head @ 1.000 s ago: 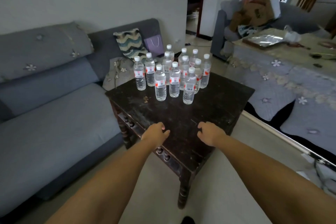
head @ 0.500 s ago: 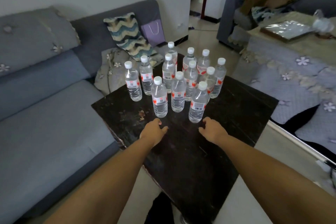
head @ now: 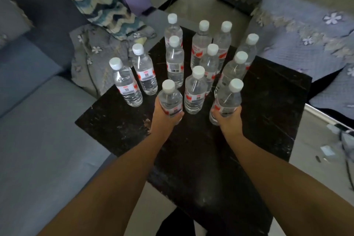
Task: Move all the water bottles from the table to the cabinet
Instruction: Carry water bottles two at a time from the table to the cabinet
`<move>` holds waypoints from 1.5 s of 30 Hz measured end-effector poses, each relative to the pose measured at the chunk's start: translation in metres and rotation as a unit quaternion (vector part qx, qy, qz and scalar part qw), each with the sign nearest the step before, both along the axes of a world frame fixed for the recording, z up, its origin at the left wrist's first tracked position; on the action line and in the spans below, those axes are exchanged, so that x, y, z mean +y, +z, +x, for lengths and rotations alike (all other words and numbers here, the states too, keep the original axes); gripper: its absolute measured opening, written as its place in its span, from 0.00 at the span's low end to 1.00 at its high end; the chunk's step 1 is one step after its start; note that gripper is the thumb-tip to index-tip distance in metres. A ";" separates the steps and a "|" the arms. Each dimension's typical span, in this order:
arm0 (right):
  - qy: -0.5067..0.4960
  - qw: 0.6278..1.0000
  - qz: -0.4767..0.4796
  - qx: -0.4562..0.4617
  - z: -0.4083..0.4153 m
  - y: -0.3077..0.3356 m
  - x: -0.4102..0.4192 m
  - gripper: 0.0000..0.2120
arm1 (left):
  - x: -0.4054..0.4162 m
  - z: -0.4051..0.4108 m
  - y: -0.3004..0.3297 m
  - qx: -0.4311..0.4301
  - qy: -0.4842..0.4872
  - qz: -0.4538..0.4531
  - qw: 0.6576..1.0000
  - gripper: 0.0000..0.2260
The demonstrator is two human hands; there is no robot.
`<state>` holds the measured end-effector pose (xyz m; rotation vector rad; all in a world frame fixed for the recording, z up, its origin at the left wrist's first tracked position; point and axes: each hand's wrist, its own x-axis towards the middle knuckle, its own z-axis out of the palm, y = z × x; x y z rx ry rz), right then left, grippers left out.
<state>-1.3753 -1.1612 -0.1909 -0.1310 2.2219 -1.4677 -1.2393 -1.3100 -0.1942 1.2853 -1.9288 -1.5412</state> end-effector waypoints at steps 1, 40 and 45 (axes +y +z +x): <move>-0.002 1.000 0.003 -0.003 0.000 -0.001 -0.001 0.40 | 0.000 -0.002 0.000 0.003 0.001 0.005 1.000 0.40; -0.355 0.922 0.153 0.007 0.207 0.048 0.519 0.27 | 0.463 0.023 0.057 -0.124 -0.458 -0.094 0.875 0.29; -0.455 0.873 0.173 -0.042 0.259 0.035 0.582 0.29 | 0.540 0.028 0.054 -0.122 -0.568 -0.093 0.809 0.21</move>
